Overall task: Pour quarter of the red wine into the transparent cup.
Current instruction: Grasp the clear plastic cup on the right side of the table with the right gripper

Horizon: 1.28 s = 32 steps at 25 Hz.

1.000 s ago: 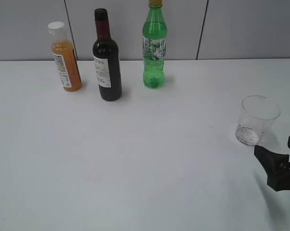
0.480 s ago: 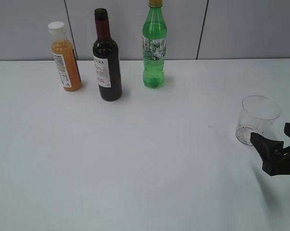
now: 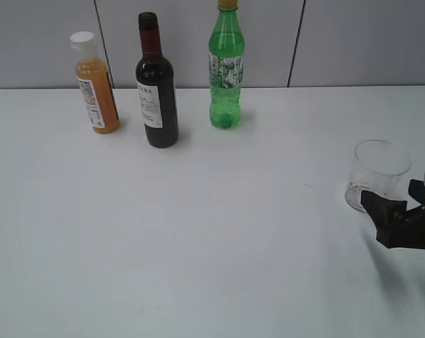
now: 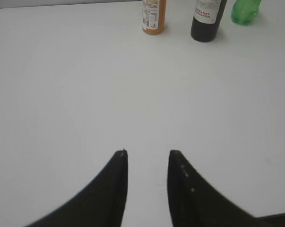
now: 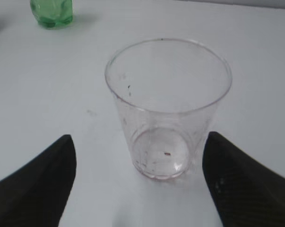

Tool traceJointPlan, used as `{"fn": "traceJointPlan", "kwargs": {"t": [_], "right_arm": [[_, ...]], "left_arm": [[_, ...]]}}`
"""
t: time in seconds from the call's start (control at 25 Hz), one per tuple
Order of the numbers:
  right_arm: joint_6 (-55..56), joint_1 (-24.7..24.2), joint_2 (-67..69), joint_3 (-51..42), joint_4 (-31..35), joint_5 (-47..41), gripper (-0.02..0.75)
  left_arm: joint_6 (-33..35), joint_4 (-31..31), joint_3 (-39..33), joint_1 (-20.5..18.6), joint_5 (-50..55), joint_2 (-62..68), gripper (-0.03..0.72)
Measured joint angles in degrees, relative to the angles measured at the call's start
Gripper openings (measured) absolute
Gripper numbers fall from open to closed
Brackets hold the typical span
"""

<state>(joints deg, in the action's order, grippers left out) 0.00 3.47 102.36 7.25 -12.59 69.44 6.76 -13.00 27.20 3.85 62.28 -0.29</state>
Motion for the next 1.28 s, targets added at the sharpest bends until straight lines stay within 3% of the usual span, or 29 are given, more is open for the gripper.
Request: {"fn": "traceJointPlan", "kwargs": {"t": [1.28], "right_arm": [[0.4, 0.0, 17.2, 11.6, 2.4, 0.0, 0.666]], "left_arm": [[0.0, 0.0, 0.0, 0.0, 0.0, 0.0, 0.230]]}}
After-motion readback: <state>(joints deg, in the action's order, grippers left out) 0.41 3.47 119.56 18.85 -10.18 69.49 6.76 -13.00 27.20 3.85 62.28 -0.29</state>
